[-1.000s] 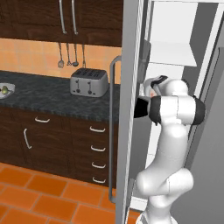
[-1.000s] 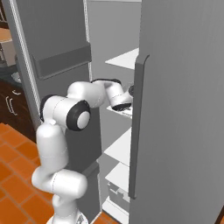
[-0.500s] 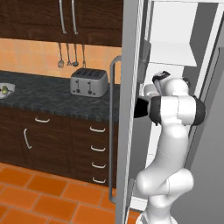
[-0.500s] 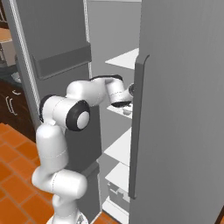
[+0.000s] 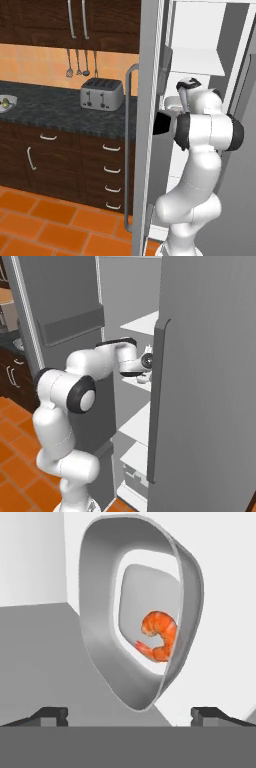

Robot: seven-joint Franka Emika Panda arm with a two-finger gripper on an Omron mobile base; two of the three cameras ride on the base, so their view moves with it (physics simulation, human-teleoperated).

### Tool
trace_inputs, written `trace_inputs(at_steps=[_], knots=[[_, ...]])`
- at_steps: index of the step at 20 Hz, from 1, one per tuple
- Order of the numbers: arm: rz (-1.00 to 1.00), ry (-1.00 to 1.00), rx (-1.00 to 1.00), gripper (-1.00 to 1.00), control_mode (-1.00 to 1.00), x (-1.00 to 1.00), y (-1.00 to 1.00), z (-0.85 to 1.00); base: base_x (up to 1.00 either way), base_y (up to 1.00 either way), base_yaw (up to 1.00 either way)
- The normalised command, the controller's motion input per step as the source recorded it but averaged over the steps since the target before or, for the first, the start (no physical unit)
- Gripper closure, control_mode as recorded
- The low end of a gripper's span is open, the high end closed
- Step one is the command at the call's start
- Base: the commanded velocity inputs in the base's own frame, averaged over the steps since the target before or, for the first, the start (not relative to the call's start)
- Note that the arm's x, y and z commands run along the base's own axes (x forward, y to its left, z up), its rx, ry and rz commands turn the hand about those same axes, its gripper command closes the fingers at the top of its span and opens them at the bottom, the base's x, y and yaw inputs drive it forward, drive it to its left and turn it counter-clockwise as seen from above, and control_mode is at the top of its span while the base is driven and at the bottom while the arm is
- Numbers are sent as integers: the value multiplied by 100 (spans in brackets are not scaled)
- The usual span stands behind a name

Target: Take the meat container that has the shrimp and place it on the second highest rack of the freezer. Then take the vegetable container that has the tomato and cucumber and place it on the highest rack of the freezer.

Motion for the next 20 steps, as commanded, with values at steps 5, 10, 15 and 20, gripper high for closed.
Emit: trace_inputs(at_steps=[5,10,15,20], knots=[[0,0,0,-100,-100,-31,0,57,0,0,0],[0,-25,-6,-100,-100,-90,7,2,0,0,0],[0,-21,-4,-100,-100,-90,18,26,0,0,0],[0,-8,-4,-100,-100,-100,20,54,0,0,0]])
